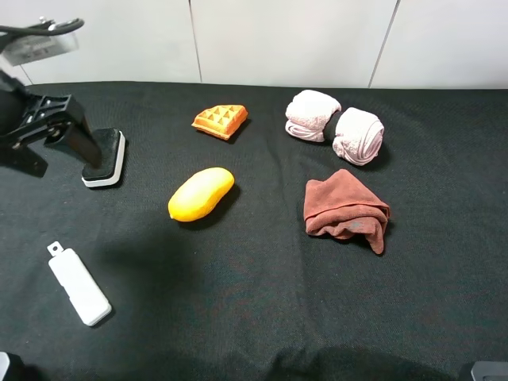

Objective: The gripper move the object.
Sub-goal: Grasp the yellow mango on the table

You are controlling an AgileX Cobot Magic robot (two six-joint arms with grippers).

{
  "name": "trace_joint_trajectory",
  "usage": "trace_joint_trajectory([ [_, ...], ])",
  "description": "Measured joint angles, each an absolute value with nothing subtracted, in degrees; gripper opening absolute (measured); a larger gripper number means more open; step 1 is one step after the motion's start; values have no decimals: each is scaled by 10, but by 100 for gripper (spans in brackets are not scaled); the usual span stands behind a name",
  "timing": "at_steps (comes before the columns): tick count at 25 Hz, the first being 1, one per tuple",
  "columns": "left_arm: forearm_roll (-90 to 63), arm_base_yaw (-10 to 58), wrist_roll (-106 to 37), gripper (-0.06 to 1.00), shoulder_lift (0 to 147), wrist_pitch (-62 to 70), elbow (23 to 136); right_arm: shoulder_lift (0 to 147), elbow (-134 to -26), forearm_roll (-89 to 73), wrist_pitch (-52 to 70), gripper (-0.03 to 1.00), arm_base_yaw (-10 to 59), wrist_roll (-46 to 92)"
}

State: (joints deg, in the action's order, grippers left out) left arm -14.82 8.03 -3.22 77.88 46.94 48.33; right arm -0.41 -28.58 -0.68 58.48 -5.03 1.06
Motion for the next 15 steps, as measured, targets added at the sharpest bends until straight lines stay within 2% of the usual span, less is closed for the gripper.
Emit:
trace_joint_trajectory([
  [15,-134,163,-34,83,869,443,555,-4,-286,-7,585,70,-50,11],
])
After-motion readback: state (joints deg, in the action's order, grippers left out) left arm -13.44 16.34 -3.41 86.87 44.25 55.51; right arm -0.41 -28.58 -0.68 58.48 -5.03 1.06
